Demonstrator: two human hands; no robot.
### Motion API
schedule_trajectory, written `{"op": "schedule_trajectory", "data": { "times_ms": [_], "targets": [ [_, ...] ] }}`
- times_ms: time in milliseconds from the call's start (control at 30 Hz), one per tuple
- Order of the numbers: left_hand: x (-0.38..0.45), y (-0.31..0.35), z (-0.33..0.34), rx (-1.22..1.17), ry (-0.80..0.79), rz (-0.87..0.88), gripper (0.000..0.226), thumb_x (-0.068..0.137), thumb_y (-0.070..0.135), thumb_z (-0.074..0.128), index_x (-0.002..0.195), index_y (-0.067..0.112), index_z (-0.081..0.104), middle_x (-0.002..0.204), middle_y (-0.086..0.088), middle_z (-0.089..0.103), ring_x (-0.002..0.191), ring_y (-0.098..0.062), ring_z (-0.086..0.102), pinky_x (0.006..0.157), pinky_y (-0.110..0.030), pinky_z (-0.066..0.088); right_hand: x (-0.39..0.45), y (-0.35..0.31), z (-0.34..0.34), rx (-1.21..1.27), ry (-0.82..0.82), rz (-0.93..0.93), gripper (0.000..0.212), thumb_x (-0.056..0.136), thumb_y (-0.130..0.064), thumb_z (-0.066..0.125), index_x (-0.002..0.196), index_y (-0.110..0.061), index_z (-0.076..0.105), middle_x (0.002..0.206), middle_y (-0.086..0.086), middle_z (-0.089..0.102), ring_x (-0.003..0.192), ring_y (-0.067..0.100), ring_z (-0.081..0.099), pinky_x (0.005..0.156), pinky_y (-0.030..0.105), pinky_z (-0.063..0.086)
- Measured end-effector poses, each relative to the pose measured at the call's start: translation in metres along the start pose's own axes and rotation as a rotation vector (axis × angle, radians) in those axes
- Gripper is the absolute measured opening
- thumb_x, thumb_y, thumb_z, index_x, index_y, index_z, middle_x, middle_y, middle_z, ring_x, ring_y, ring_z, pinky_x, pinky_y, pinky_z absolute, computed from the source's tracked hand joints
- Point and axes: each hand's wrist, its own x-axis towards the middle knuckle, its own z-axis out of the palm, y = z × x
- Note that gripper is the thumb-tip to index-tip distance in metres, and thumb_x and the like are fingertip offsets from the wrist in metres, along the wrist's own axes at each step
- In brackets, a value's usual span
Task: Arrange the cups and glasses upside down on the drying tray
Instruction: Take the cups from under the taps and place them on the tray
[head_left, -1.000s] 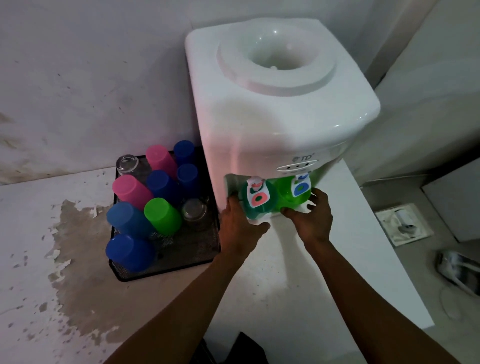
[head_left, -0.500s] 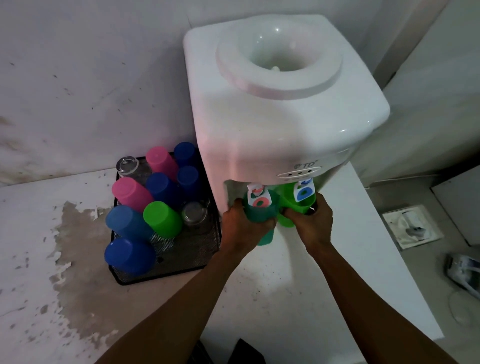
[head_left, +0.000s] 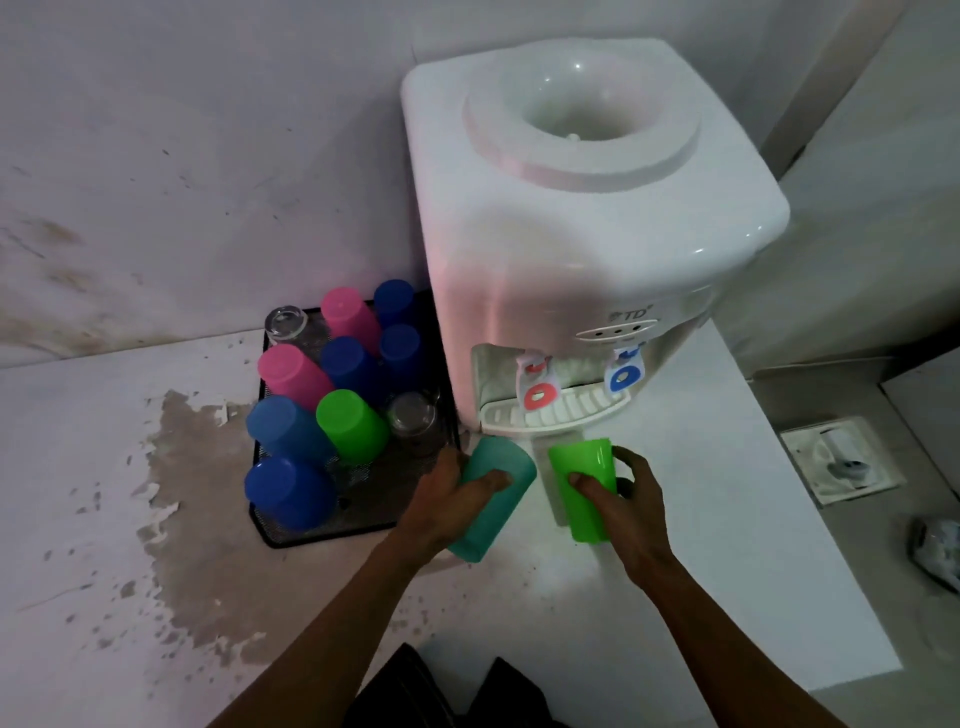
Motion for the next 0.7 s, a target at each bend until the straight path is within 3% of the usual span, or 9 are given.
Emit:
{"op": "schedule_trajectory", "data": {
  "times_ms": [167, 267, 333, 433, 567, 700],
  "targets": [
    [-0.029, -0.014, -0.049, -0.508, -0.026, -0.336, 0.032, 0.083, 0.033, 0.055, 0.108, 0.012, 0.057, 0.100, -0.014, 0.066, 0.084, -0.027, 0.062, 0.070, -0.032, 0.047, -0.024, 0.003, 0.019, 0.031, -0.084, -0.036, 0.049, 0.068, -0.034, 0.078, 0.112, -0.026, 0.060, 0.113, 0.007, 0.066, 0.100, 0.027, 0.065, 0.079, 0.045, 0.057],
    [-0.038, -0.027, -0.074, -0.535, 0.020, -0.339, 0.036, 0.076, 0.023, 0.059, 0.110, 0.012, 0.057, 0.099, -0.014, 0.065, 0.083, -0.028, 0.061, 0.067, -0.033, 0.049, -0.035, -0.002, 0.033, -0.018, -0.192, -0.035, 0.054, 0.057, -0.032, 0.075, 0.108, -0.023, 0.060, 0.109, 0.009, 0.067, 0.094, 0.027, 0.066, 0.070, 0.038, 0.054],
    [-0.040, -0.032, -0.089, -0.367, 0.059, -0.283, 0.042, 0.078, 0.020, 0.063, 0.117, 0.011, 0.050, 0.098, -0.010, 0.062, 0.083, -0.024, 0.061, 0.063, -0.031, 0.050, -0.041, -0.006, 0.044, -0.103, -0.264, -0.042, 0.061, 0.049, -0.034, 0.073, 0.107, -0.024, 0.056, 0.106, 0.012, 0.067, 0.090, 0.027, 0.066, 0.066, 0.036, 0.051],
    [-0.036, -0.037, -0.109, 0.098, 0.123, -0.144, 0.058, 0.074, 0.035, 0.073, 0.115, 0.015, 0.036, 0.101, -0.003, 0.055, 0.082, -0.017, 0.058, 0.060, -0.030, 0.050, -0.048, -0.020, 0.059, -0.230, -0.315, -0.068, 0.059, 0.052, -0.031, 0.071, 0.106, -0.022, 0.049, 0.100, 0.011, 0.064, 0.085, 0.025, 0.064, 0.064, 0.035, 0.050],
    [-0.033, -0.026, -0.126, 0.595, 0.199, 0.066, 0.075, 0.054, 0.061, 0.066, 0.110, 0.018, 0.043, 0.108, -0.006, 0.055, 0.096, -0.025, 0.056, 0.081, -0.043, 0.054, -0.055, -0.043, 0.076, -0.378, -0.308, -0.166, 0.057, 0.059, -0.026, 0.082, 0.102, -0.019, 0.046, 0.088, 0.000, 0.062, 0.076, 0.015, 0.063, 0.058, 0.030, 0.049],
    [-0.023, -0.010, -0.126, 0.785, 0.273, 0.104, 0.069, 0.064, 0.047, 0.074, 0.115, 0.014, 0.042, 0.108, -0.010, 0.054, 0.098, -0.031, 0.058, 0.080, -0.044, 0.052, -0.061, -0.061, 0.088, -0.497, -0.267, -0.308, 0.051, 0.059, -0.027, 0.085, 0.099, -0.021, 0.054, 0.087, -0.002, 0.061, 0.074, 0.011, 0.061, 0.057, 0.023, 0.044]
  ]
}}
